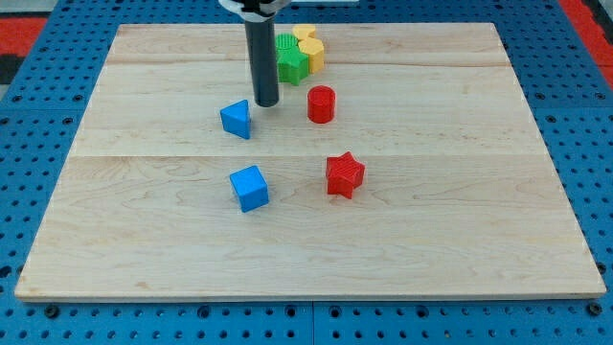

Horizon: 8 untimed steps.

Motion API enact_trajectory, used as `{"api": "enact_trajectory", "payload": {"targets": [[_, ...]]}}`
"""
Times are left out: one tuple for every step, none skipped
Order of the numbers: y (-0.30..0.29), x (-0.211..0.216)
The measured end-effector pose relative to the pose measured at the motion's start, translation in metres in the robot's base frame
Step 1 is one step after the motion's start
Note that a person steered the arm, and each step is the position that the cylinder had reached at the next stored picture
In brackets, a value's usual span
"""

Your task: Slide the blue triangle to the center of the board

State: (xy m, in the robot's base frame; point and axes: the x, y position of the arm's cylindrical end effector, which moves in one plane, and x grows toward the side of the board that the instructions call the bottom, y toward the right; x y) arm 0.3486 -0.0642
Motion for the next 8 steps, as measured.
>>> {"api": "enact_trajectory", "payload": {"targets": [[-0.038,0.005],[-0.051,0.011],[-0.051,0.013],[-0.051,0.013],[-0.054,0.026],[-0.047,0.045],[-0.016,0.049],[0.009,0.039]]}}
